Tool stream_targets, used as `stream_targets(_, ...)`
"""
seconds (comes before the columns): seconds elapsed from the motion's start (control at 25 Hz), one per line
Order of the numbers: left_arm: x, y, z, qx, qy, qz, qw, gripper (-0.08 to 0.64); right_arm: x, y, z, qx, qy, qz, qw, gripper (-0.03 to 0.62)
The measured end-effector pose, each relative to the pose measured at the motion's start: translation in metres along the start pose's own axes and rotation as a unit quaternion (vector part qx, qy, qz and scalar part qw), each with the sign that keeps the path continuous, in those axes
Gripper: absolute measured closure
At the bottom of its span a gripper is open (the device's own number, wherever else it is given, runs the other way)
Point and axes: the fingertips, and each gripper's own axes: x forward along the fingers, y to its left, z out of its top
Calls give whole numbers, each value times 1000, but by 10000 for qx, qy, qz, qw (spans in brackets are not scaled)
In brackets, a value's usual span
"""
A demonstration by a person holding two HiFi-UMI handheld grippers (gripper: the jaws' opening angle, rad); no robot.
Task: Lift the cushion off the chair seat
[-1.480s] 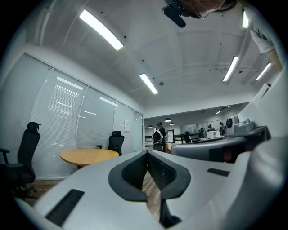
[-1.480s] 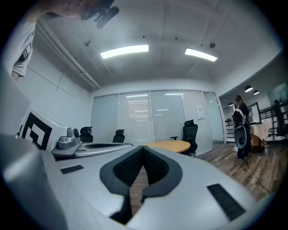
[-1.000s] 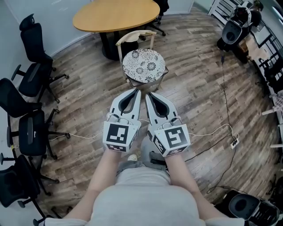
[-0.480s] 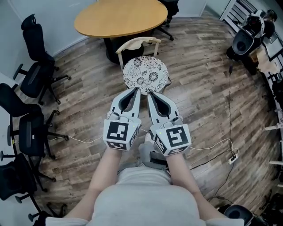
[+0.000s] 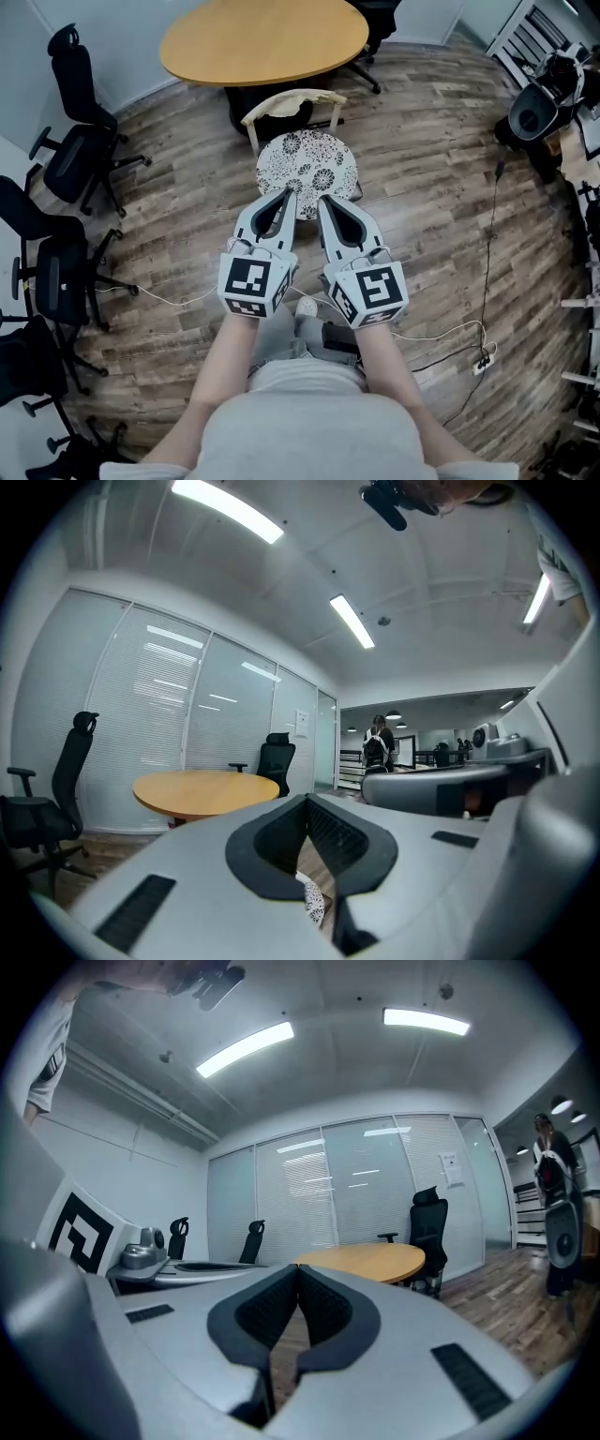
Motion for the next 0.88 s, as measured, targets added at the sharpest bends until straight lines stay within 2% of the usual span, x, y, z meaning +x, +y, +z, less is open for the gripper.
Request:
stream_targets(0.28, 32, 27, -19, -123, 215, 136, 9996, 557, 36, -20, -16, 41, 186, 166, 9997, 566)
stream_targets(0.64, 94, 65, -48, -61, 576, -115, 9983, 555, 97, -55, -50, 49, 531, 164, 9984, 566)
stream_targets(0.88, 136, 97, -86, -116, 923, -252, 9953, 555, 144, -75, -87, 75, 797, 176, 9966, 566)
